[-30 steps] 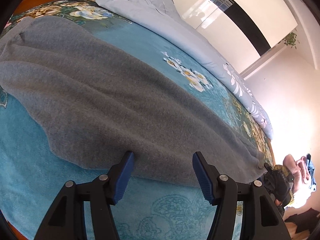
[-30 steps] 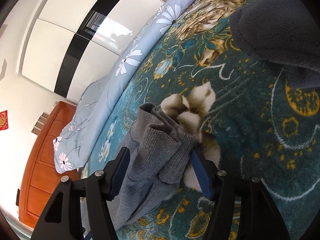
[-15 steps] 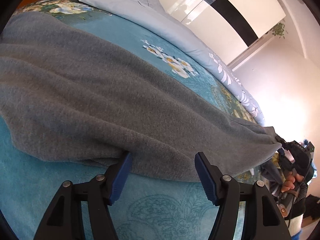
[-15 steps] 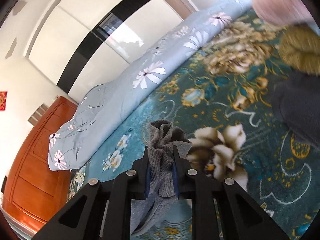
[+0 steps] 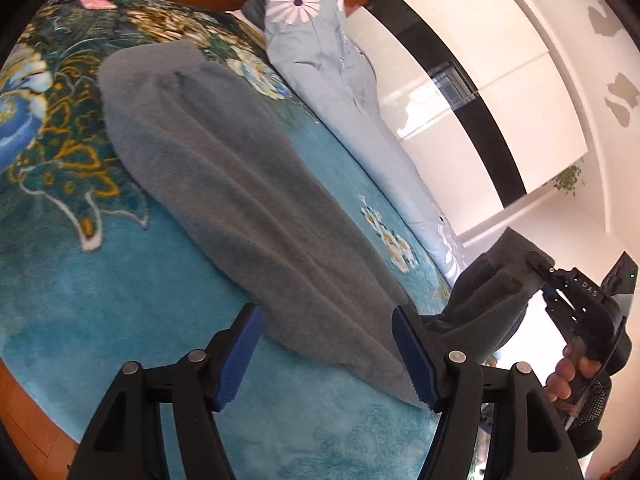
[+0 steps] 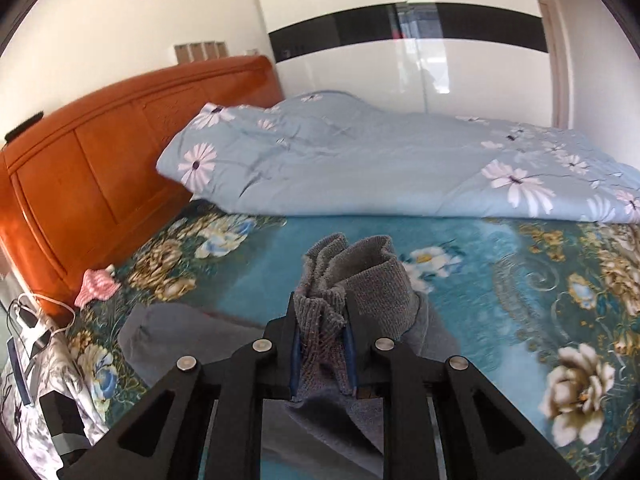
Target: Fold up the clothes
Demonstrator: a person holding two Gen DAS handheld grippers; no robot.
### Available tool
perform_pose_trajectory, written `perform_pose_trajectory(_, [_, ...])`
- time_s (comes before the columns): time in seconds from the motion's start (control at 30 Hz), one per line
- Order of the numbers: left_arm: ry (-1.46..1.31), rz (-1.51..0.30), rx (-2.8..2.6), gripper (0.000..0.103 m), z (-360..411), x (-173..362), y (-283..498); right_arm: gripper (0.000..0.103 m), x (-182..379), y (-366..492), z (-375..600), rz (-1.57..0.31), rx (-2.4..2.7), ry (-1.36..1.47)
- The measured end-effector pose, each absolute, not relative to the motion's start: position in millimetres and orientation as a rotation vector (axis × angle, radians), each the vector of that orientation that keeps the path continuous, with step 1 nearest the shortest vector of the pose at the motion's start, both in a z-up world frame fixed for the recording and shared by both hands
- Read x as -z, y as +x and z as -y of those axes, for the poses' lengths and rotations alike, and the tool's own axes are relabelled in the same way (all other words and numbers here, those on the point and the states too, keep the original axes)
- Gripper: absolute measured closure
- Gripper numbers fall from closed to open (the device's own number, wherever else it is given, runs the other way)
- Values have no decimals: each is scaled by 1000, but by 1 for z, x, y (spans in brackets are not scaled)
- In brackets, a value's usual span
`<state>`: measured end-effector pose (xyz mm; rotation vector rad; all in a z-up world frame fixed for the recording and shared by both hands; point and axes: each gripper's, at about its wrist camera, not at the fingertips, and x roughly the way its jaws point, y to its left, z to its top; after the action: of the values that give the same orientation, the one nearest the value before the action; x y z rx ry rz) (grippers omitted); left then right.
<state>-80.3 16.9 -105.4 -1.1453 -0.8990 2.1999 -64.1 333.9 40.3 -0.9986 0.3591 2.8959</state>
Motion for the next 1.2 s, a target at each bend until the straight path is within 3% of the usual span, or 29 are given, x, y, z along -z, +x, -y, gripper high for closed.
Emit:
perform_pose_trajectory(0.17, [-1182, 940, -2208, 31, 10, 118, -80, 84, 41, -104, -279, -403, -2845, -1311])
perform_pose_trajectory(0.33, [-1190, 941, -2248, 31, 29, 125, -82, 84, 78, -114, -250, -366, -2809, -1433])
perform_pose_trajectory(0.43, [-1194, 986, -2244, 31, 32, 131, -85, 79, 82, -114, -243, -352, -2820, -1469])
perform_pose_trajectory(0.57, [-1168, 953, -2208, 31, 17, 126, -88, 60, 77, -105, -246, -447, -2926, -1495])
perform_pose_trajectory(0.77, [-1115, 853, -2061, 30, -35, 108, -104, 60, 52, -68, -316, -730, -2918, -1318])
perform_pose_trajectory(1.07, [-1255, 735, -1925, 27, -128, 120, -140, 60, 56, -22, -393, -834, -2780, -1228])
perform_pose_trajectory(1.17, [-1220, 687, -1964, 33, -143, 119, -141, 60, 68, -17, -404, -882, -2755, -1254])
perform_pose_trajectory(1.2, [-1208, 681, -1980, 49, -147, 117, -144, 60, 71, -16, -407, -898, -2749, -1263])
